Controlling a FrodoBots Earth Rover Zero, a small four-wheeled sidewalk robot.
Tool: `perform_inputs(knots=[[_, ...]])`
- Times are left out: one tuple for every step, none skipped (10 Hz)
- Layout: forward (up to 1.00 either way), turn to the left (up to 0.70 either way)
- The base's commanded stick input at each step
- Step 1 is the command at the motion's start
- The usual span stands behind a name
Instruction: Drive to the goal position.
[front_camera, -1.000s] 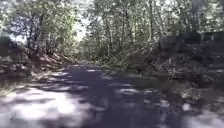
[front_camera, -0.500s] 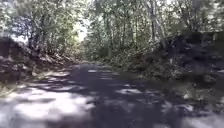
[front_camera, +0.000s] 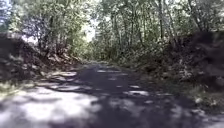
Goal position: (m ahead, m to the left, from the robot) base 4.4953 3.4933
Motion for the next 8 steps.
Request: perform_inputs(knots=[[0.15,0.6],[0.07,0.28],[0.01,0.04],[0.0,0.0],[0.05,0.0],[0.12,0.0],[0.32,0.0],[0.45,0.0]])
